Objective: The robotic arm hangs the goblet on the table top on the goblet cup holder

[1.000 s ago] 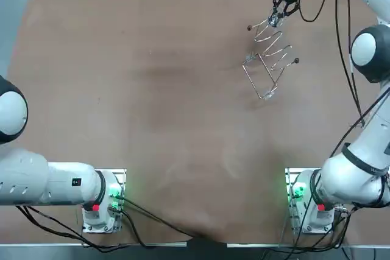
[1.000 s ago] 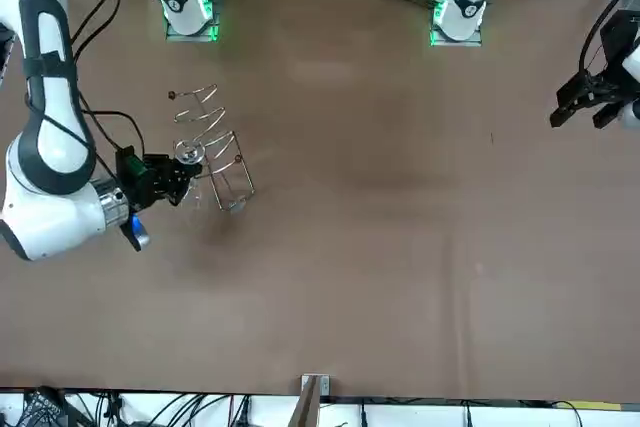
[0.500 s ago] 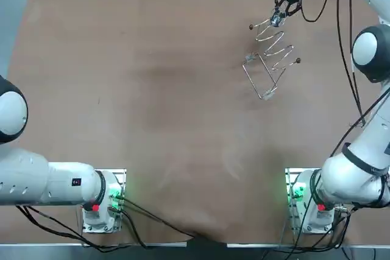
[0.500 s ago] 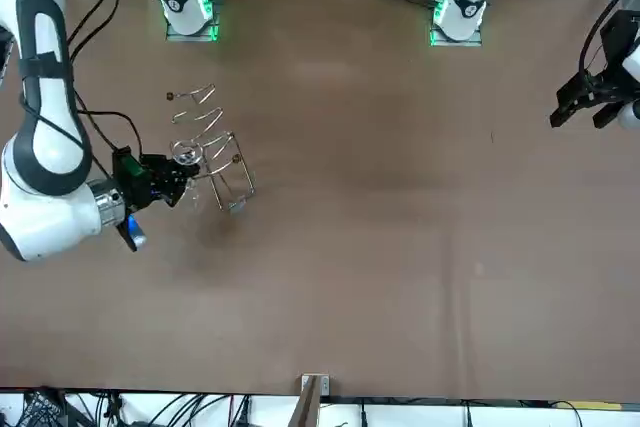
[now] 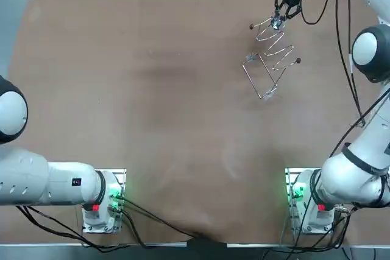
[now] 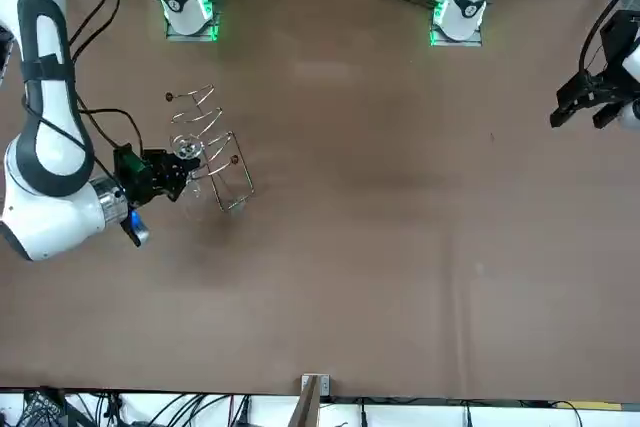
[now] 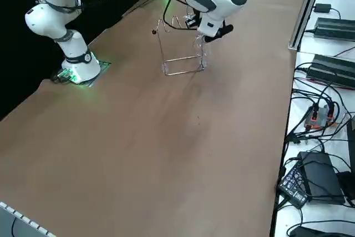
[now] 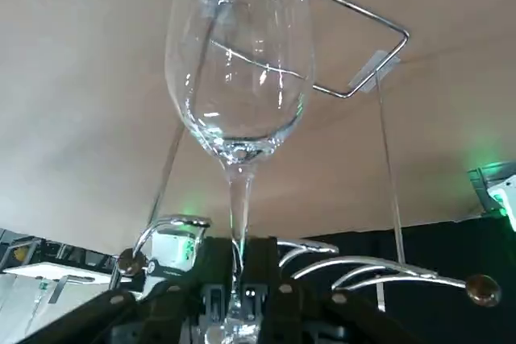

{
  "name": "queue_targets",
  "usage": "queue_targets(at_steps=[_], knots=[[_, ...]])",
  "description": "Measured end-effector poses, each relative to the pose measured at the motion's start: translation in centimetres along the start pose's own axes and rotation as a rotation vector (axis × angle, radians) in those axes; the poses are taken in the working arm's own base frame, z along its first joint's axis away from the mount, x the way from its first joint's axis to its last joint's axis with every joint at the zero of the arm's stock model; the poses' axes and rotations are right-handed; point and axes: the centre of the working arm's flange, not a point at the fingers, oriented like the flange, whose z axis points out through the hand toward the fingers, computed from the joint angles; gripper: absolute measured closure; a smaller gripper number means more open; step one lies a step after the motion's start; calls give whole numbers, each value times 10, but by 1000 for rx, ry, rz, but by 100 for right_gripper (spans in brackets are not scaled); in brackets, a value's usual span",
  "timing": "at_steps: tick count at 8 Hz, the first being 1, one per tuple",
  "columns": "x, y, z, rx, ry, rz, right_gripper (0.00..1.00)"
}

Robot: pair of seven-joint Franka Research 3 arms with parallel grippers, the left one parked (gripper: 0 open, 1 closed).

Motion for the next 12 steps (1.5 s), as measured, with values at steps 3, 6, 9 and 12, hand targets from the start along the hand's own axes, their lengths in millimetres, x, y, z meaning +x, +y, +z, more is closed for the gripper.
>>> queue_targets(at_steps=[3,6,9,12], knots=[[4,1,7,-7,-13,10,90],[-1,-6,8,28,-34,22,90],[-1,-9,8,41,-33,24,90],[-3,-15,16,35,-36,21,90]])
